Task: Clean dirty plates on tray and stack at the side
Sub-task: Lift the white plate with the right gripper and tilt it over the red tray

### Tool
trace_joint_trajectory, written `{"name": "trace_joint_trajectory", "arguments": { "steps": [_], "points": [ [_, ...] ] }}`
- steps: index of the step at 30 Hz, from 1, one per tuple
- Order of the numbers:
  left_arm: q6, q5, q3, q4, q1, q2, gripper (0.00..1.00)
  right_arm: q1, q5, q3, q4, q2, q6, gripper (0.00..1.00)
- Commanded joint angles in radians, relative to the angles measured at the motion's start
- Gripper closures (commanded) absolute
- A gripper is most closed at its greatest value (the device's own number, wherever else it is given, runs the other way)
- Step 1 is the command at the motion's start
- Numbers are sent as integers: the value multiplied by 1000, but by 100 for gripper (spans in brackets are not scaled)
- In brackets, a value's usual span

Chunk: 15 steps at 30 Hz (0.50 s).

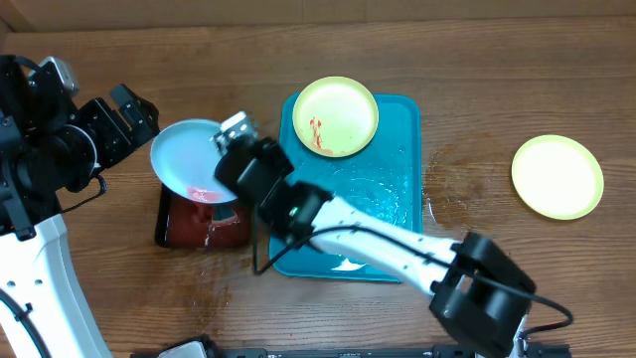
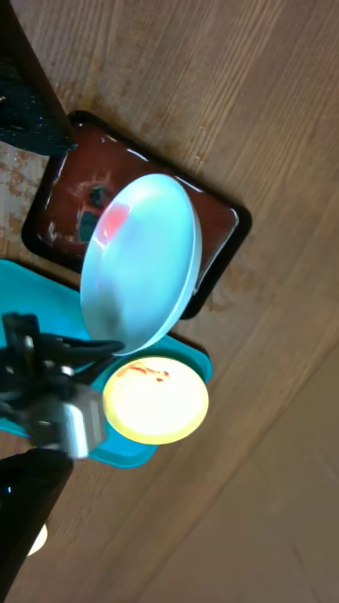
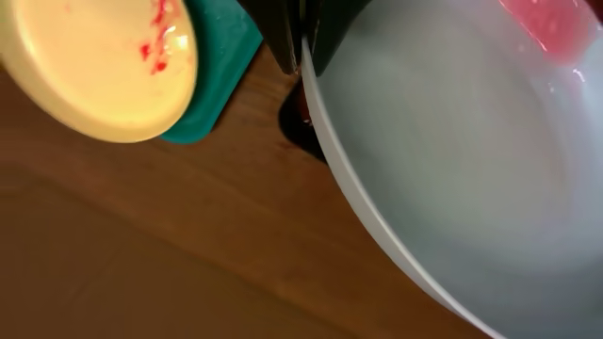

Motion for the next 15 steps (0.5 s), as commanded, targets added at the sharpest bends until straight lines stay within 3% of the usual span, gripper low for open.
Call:
{"name": "trace_joint_trajectory", "arguments": {
  "steps": [1, 8, 15],
  "points": [
    [31, 11, 11, -8, 6, -8, 0, 46, 233, 17, 59, -39, -108, 96],
    [34, -8, 11, -8, 6, -8, 0, 109, 308, 17, 87, -43, -286, 96],
    [33, -11, 11, -8, 6, -6, 0, 128, 357, 17, 124, -43, -333, 96]
  ]
}}
